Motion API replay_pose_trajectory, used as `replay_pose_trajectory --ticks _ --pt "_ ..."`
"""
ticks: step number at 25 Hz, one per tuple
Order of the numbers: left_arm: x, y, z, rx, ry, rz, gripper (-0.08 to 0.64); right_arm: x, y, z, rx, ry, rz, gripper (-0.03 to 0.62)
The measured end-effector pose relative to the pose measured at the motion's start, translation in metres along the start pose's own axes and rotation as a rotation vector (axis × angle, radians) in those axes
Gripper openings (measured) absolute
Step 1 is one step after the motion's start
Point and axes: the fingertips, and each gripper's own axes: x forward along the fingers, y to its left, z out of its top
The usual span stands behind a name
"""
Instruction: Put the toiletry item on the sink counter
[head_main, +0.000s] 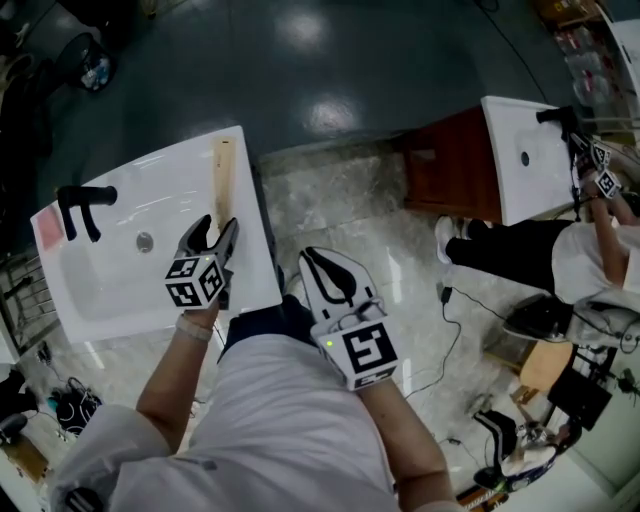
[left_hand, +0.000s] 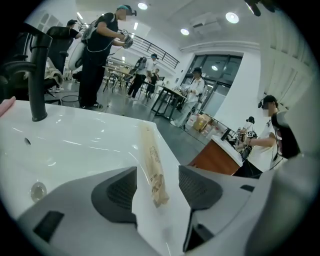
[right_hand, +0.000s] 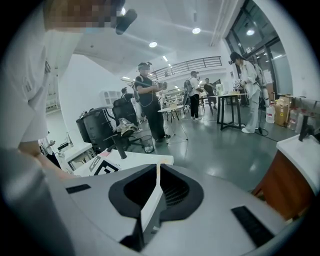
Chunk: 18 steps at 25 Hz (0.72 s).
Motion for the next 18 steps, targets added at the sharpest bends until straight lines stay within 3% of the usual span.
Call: replay_pose_trajectory --ticks 12,18 --pt "-0.036 -0.024 0.036 0.069 -0.077 -0.006 0.244 -0.017 0.007 0.015 -0.023 -0.059 0.011 0.031" --pt "-0.065 -0.041 0.067 0.122 -0.166 0.004 0.089 -0.026 0.009 0.028 -0.041 -0.099 0.023 0.031"
